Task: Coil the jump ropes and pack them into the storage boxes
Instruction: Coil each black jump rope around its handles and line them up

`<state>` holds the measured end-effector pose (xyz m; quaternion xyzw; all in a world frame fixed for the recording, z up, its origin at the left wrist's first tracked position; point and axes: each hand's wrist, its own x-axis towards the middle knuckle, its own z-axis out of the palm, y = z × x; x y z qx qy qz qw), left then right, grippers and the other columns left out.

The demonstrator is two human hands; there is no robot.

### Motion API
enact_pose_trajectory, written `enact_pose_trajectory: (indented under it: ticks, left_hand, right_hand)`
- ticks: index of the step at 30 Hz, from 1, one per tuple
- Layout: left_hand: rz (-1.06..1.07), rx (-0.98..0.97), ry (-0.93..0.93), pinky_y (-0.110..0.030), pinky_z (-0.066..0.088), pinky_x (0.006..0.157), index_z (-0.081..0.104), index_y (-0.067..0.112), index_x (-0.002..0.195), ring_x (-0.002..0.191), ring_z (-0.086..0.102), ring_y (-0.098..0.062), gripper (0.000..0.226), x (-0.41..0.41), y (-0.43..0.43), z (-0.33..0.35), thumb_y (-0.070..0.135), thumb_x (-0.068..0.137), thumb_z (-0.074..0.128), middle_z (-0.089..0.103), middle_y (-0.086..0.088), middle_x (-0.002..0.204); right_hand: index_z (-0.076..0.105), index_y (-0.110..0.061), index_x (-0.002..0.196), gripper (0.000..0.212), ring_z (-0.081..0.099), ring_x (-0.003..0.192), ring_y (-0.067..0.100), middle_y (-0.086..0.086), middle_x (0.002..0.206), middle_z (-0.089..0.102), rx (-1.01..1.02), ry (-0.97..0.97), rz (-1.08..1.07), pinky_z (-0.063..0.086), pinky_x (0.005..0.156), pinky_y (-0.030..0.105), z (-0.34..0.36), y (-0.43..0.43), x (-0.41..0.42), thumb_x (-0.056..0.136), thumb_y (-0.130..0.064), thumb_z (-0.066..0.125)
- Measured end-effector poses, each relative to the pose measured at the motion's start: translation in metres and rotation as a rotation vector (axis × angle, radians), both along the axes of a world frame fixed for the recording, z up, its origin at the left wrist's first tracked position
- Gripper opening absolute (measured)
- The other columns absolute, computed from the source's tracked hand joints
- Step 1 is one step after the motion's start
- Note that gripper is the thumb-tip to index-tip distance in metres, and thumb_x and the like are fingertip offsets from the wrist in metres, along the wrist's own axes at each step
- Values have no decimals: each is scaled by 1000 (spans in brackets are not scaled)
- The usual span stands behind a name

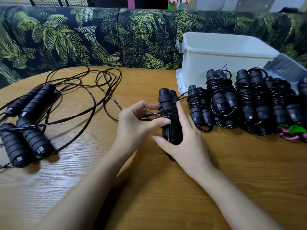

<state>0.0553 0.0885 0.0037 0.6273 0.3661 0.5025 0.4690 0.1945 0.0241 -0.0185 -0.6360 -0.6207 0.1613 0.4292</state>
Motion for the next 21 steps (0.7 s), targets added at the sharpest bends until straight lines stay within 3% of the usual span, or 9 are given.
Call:
enact_pose_trajectory:
  ticks: [4,9,11,14,17,21]
  left_hand:
    - [-15,16,-7,-24,57,75,72,14,94,85,74,-14,38,0,1,0,22,60,85,77,-1,90]
    - [-48,77,17,-22,55,80,71,15,104,90,73,-11,36,-1,2,-1,21,70,80,77,1,94]
    - [-61,115,33,-24,55,84,70,20,109,94,72,-11,35,-1,3,-1,22,75,77,76,4,97]
    - [-71,145,6,-22,53,86,68,24,113,97,71,-10,34,-2,5,-1,18,80,73,75,11,100]
    - [-64,74,-77,-25,54,85,67,21,116,94,72,-15,39,-2,4,-1,19,78,73,77,1,95]
    - [-85,-79,-185,-22,53,83,55,9,129,99,69,-13,60,-3,7,-2,14,74,80,73,-5,101]
  right_hand:
    - [24,-32,155,88,37,138,6,-7,156,36,48,-3,-47,23,95,-4,-5,4,3,83,-34,75]
    - [36,-38,148,72,30,145,13,6,158,32,135,18,-80,14,102,-4,-4,3,4,88,-27,73]
    - [39,-36,146,67,30,146,13,8,157,35,187,48,-76,20,112,8,-3,3,5,88,-29,71]
    - [43,-41,141,63,29,146,6,7,156,37,212,212,-22,30,119,36,0,2,5,86,-27,69]
    - [49,-43,134,57,31,142,-3,4,154,42,218,323,17,29,119,32,7,0,3,84,-27,69]
    - [54,-33,133,54,40,139,2,-3,149,48,228,468,127,35,116,38,12,-2,3,84,-18,70]
